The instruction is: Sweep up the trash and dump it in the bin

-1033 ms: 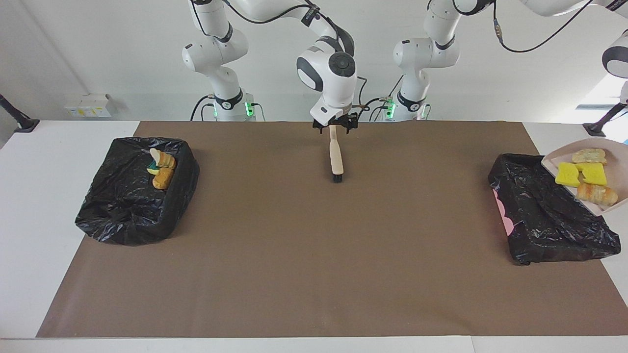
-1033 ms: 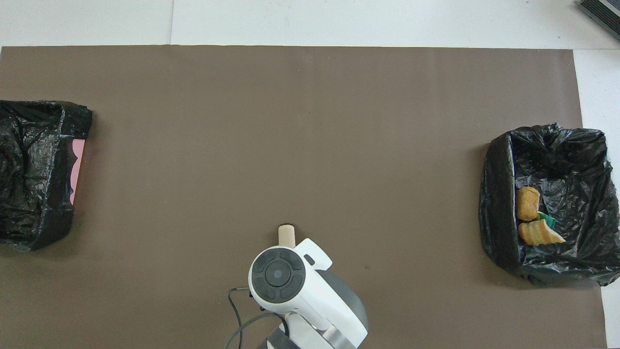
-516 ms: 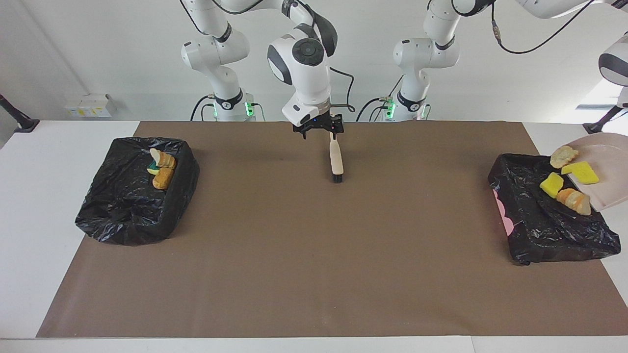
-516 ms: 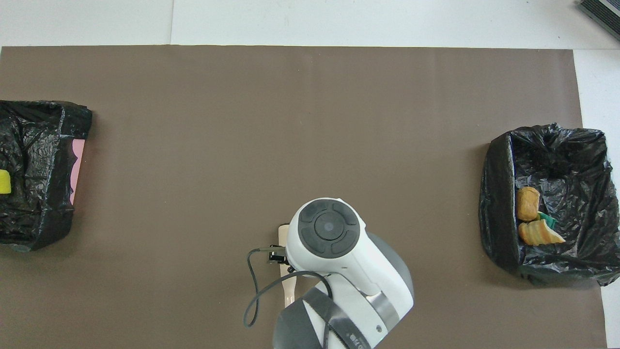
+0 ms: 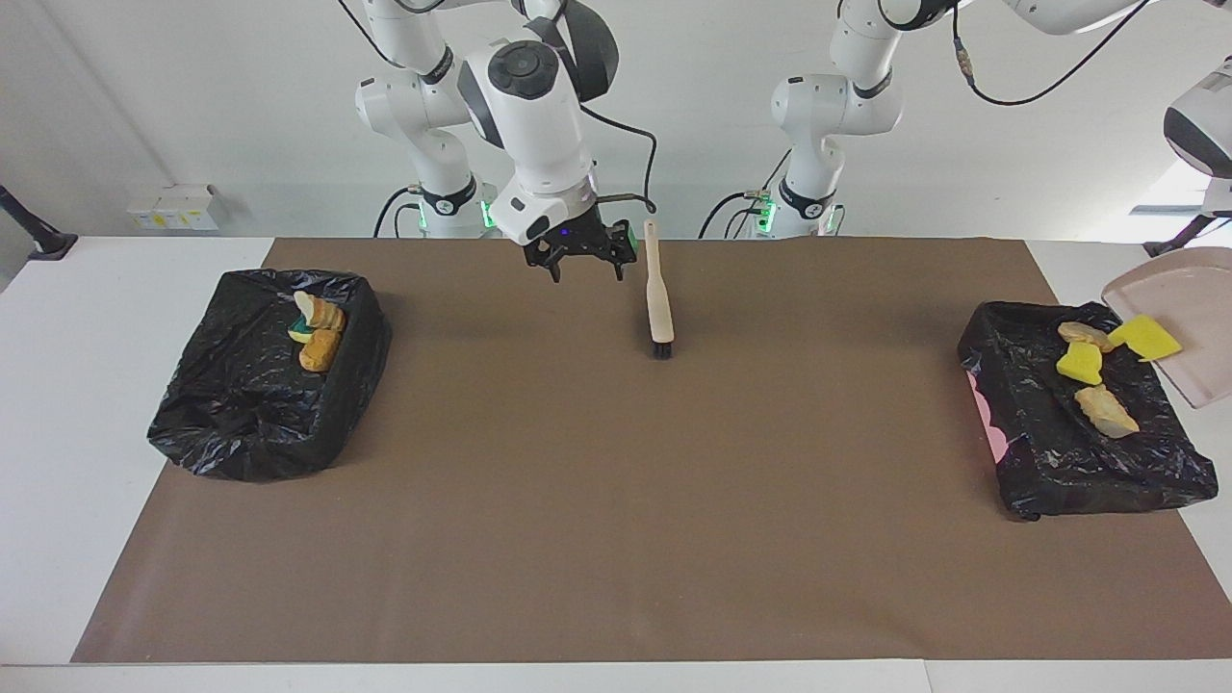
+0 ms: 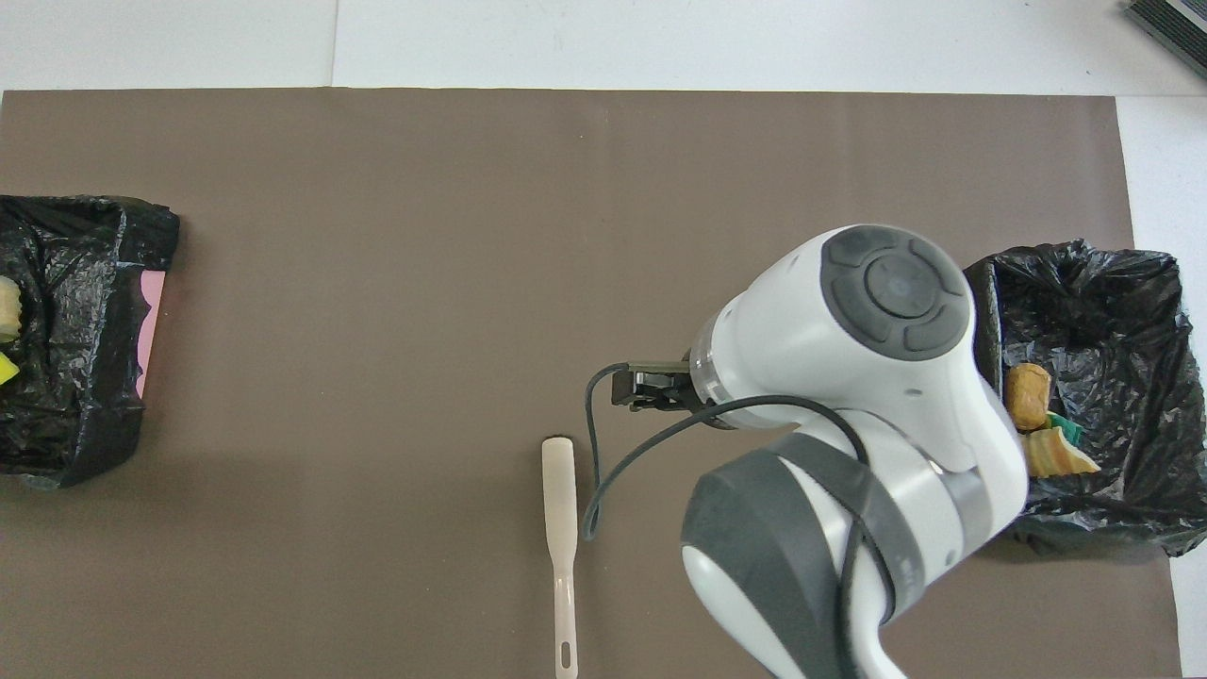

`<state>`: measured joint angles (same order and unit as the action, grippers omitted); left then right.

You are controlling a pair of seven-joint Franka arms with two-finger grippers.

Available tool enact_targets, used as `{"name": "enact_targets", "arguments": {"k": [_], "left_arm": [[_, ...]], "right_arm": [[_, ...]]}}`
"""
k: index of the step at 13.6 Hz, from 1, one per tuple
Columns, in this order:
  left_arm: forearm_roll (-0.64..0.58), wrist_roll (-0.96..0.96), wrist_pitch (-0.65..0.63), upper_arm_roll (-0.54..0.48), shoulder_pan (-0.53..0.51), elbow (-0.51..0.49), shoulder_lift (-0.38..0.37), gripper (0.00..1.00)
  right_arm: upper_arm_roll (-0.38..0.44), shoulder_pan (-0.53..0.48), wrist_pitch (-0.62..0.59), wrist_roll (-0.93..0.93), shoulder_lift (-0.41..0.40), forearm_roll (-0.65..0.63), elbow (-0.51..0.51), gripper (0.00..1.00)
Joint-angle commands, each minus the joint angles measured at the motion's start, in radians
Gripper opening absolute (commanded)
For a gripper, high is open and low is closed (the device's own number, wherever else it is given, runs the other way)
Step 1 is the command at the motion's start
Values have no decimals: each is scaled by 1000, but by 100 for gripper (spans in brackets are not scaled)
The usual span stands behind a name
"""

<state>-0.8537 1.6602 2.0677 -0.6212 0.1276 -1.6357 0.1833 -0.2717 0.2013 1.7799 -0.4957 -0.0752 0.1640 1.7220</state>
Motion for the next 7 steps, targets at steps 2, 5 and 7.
{"name": "enact_targets", "arguments": {"k": [2,5,7], "left_arm": [[-109,-109,-148,78,13,23,-36,0],[-125,-134,-204,142,14,23,-44,0],[-85,-218,-282,195,13,8,-68,0]], "right_arm": [[-4,-100,-91,179,-5,-35,-79,100],[-6,-146,-122,259,-6,-133,-117,100],[-4,-184,-122,267,-5,-216,-124,100]]}}
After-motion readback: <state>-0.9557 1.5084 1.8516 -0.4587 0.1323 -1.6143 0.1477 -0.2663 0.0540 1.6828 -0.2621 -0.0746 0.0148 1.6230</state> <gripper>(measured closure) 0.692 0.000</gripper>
